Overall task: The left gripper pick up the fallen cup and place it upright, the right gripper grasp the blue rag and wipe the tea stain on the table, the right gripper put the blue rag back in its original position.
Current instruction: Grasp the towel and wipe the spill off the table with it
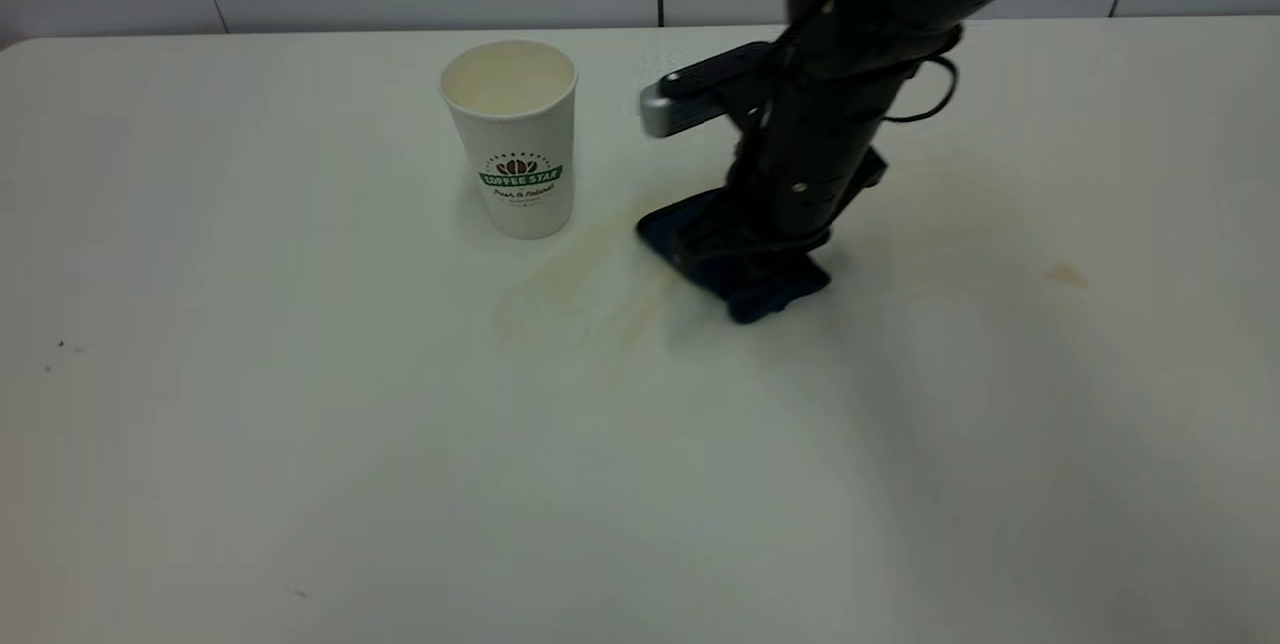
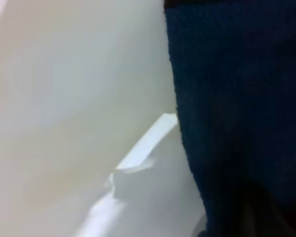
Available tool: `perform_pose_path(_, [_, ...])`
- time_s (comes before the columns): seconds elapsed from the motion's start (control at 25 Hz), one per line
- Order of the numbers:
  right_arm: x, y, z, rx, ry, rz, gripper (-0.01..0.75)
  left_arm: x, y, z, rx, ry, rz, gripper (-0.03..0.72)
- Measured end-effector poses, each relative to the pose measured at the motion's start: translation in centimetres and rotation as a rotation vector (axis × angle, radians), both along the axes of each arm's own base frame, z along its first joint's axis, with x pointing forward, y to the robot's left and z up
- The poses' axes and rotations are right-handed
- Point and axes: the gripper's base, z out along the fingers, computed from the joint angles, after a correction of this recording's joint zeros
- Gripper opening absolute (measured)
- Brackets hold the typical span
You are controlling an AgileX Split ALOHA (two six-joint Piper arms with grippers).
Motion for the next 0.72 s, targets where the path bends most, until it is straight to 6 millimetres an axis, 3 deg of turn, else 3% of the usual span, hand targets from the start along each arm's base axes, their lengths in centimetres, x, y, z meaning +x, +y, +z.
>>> perform_pose_path(0.12, [-2.4, 4.2, 0.0, -0.002, 0.005, 0.101, 0.059, 0.0, 0.0, 0.0, 0.000, 0.001, 0.000, 0.238])
perform_pose_path(0.36, [-6.4, 9.4, -0.1, 0.001, 0.018, 0.229, 0.060, 0.0, 0.0, 0.0, 0.000, 0.001, 0.000, 0.238])
perform_pose_path(0.56, [-6.5, 9.6, 0.0, 0.004, 0.023, 0.229, 0.063, 0.0, 0.0, 0.0, 0.000, 0.001, 0.000, 0.238])
perform_pose_path(0.72, [-3.9, 7.7, 0.4, 0.006, 0.031, 0.164, 0.063, 0.0, 0.0, 0.0, 0.000, 0.001, 0.000, 0.238])
